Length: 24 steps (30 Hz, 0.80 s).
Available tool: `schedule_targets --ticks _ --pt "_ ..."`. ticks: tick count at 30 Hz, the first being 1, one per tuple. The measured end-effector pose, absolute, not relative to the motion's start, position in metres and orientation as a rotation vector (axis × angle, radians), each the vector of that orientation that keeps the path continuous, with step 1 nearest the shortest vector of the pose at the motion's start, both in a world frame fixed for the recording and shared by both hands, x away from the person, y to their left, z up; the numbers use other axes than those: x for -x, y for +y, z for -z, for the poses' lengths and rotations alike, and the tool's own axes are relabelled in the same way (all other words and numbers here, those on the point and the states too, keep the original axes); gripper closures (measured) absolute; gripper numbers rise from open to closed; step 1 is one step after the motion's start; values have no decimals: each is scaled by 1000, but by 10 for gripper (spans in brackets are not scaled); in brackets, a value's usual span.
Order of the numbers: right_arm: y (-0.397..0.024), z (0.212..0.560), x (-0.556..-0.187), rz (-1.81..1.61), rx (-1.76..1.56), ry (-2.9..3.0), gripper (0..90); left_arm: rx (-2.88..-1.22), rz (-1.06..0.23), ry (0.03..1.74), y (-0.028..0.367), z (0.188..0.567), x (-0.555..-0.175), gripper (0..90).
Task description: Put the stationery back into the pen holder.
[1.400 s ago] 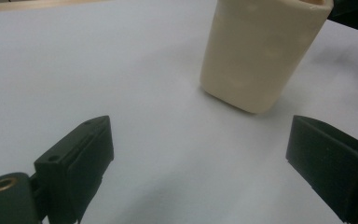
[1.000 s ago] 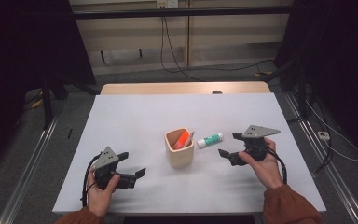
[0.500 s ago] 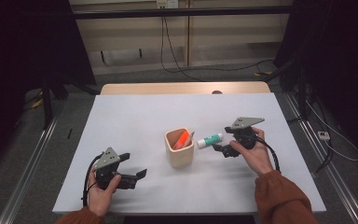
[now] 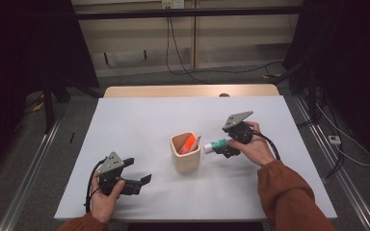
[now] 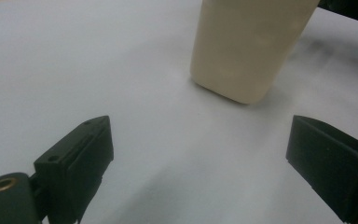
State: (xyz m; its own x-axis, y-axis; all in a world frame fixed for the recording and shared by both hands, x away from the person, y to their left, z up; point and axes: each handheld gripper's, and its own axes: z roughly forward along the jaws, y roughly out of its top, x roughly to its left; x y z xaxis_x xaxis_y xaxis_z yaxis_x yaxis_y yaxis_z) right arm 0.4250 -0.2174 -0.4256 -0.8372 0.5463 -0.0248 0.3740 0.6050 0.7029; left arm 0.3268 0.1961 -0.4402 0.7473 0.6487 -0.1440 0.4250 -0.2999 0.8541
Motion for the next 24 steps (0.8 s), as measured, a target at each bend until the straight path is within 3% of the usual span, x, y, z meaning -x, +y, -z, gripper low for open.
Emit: schedule_targets --ticks 19,24 --pt "-189 428 -448 -865 -447 2806 171 -1937 -269 826 197 441 -327 73" --pt "-186 430 -450 -790 -383 2838 227 -1942 -269 825 197 441 -328 73"
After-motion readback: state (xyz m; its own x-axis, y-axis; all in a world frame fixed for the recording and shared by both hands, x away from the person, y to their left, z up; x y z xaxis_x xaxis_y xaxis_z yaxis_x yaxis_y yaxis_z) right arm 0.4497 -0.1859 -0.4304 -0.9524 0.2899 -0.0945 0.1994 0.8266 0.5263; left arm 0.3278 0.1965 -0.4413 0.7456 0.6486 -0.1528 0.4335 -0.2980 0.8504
